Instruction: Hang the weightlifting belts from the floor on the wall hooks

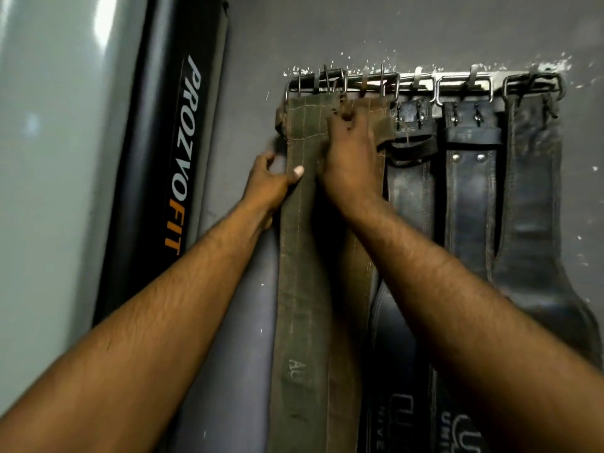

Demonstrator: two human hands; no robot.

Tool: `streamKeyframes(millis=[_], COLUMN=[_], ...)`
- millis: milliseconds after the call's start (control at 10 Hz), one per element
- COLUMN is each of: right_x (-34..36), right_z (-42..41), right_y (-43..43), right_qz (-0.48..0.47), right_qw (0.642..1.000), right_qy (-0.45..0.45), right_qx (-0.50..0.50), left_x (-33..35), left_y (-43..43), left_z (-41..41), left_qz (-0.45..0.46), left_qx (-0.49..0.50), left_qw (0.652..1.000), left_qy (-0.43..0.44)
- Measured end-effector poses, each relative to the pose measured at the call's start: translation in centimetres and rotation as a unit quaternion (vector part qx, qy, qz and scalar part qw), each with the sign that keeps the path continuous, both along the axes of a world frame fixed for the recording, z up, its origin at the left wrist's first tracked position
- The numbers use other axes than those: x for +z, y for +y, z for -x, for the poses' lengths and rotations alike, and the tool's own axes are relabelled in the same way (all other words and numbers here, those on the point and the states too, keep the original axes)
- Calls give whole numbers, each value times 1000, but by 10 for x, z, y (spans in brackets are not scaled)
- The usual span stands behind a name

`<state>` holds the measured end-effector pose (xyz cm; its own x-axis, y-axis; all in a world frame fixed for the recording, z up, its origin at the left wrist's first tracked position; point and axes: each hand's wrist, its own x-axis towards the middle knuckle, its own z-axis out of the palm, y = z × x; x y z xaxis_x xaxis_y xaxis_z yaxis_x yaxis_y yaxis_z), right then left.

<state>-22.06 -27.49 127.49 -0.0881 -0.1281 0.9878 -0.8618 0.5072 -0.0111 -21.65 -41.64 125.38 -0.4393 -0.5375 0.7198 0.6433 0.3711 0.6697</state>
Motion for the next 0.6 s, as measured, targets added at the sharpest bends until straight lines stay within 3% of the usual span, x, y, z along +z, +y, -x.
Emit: streamKeyframes(millis=[100,200,400,600], right_x=[-51,-97,-165,-219], right_z=[-5,-9,-33,-72], right_y=[6,13,32,64], right_qz=[-9,-38,-60,-73], right_qw=[999,990,963,943], right_qy=[-14,-124,-251,-318], right_qx=[31,58,80,59], left_x=[-43,-88,-155,-197], left_y=[2,8,35,71], left_z=[-10,-24,-61,-101], left_qz=[2,12,36,61], left_qx=[81,79,73,114], left_qw=[994,985,961,944], left_qy=[-67,-150,-265,-303])
